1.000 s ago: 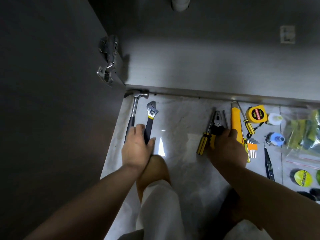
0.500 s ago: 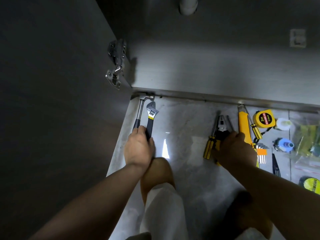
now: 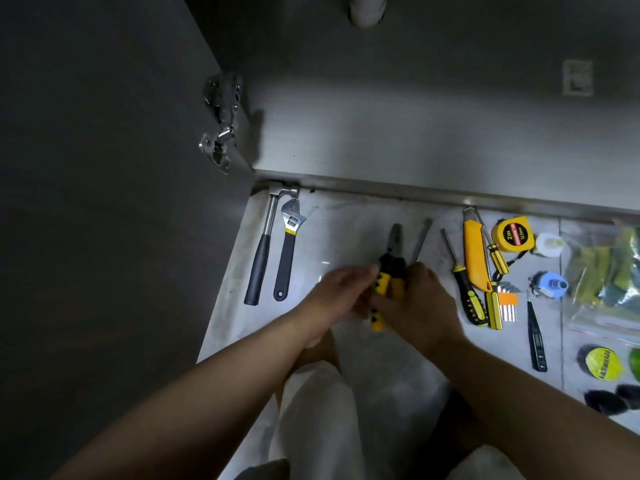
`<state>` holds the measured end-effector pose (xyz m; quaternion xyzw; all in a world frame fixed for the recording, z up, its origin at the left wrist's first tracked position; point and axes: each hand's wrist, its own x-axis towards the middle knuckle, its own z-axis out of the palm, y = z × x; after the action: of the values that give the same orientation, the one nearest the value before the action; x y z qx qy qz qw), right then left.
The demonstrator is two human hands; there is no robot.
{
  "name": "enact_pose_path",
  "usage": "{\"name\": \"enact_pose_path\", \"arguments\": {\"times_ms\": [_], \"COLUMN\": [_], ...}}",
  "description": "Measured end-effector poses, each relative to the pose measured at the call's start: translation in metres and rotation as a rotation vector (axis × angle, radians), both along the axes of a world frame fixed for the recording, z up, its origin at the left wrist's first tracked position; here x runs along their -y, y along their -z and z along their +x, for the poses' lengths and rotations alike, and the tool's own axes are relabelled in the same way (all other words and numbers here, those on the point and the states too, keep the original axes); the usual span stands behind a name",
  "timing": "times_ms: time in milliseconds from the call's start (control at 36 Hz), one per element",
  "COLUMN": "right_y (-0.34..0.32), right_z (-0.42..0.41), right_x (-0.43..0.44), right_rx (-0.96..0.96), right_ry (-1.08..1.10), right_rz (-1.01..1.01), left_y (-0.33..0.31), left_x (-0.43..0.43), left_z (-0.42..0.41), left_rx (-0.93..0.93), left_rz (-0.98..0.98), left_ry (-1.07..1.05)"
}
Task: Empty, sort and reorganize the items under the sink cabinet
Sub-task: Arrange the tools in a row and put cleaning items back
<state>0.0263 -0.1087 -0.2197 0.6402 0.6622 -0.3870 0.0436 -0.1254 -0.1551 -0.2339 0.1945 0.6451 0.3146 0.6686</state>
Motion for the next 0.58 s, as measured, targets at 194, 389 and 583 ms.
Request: {"name": "enact_pose_path", "arguments": {"times_ms": [194,389,583], "right_y": [0.006,0.018,0.012], "right_z": [-0.027,0.005,0.039], "right_x": [0.007,0.003,-0.005], "right_rx": [-0.255,-0.244,-0.180], "right_ry": [-0.038,-0.041,0.030], "right_rz": [-0.043,-0.030,0.090], "left_y": [0.000,0.022,0.025], "left_x": [-0.001,-0.010,-0.006], "left_z": [-0.009,-0.036,-0.034], "left_rx": [-0.046,-0.572,-0.797], "left_rz": [-0.021,-0.130,-0.003], "left_ry": [-0.143,-0.070,-0.019]}}
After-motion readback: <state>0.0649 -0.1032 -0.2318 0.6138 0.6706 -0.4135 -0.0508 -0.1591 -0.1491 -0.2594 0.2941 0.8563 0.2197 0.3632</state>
